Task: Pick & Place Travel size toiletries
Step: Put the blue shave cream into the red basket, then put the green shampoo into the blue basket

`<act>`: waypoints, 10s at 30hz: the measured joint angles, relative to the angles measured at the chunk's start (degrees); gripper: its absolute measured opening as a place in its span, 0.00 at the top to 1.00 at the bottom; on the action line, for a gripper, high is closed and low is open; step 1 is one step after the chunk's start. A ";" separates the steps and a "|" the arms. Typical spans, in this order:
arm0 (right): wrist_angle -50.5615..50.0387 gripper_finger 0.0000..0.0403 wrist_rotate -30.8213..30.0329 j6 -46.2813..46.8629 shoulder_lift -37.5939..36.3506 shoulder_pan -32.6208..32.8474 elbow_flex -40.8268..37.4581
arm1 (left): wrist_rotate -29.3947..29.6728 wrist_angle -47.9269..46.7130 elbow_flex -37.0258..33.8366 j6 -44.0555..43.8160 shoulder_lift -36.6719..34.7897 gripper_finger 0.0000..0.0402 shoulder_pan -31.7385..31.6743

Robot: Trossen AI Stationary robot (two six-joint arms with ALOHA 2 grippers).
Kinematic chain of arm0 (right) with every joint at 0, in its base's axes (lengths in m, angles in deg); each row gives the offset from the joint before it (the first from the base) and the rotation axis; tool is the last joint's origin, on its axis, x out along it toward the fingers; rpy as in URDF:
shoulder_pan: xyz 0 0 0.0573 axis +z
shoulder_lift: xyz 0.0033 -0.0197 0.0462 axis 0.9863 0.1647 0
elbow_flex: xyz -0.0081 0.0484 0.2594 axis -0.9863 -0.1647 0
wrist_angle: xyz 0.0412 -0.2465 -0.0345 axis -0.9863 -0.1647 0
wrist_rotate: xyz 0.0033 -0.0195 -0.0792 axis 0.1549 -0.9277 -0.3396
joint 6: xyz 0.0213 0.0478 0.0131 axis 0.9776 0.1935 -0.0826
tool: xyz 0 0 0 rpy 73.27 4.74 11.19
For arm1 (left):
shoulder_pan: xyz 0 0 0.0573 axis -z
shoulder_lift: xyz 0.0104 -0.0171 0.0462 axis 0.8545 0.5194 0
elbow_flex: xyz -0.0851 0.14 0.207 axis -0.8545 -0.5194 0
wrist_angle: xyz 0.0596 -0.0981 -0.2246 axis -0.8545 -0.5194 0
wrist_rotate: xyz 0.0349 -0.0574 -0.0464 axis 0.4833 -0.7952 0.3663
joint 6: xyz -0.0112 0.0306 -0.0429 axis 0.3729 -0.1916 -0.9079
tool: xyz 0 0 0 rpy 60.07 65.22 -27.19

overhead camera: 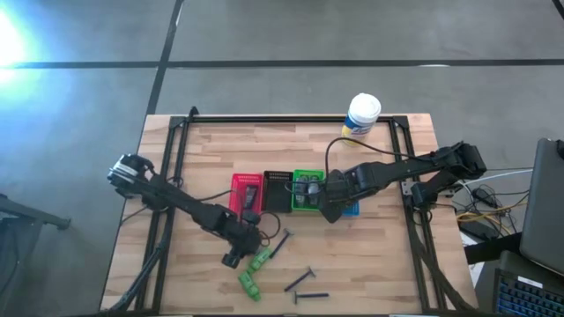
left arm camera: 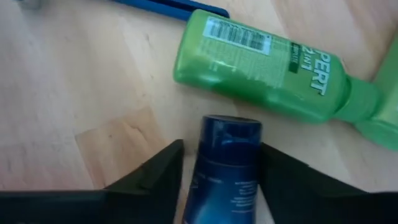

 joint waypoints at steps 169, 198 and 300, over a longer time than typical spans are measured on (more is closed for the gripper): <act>48.66 0.43 10.17 23.19 0.57 8.94 -1.90 | 34.67 15.45 13.33 29.76 -7.06 0.61 1.53; 33.56 0.75 1.92 27.35 -0.55 10.58 -2.09 | 43.46 3.49 13.29 19.25 -8.29 0.31 1.96; 56.56 0.35 -14.93 37.02 5.05 18.61 -6.45 | 21.39 5.86 17.92 0.08 -0.92 0.65 0.57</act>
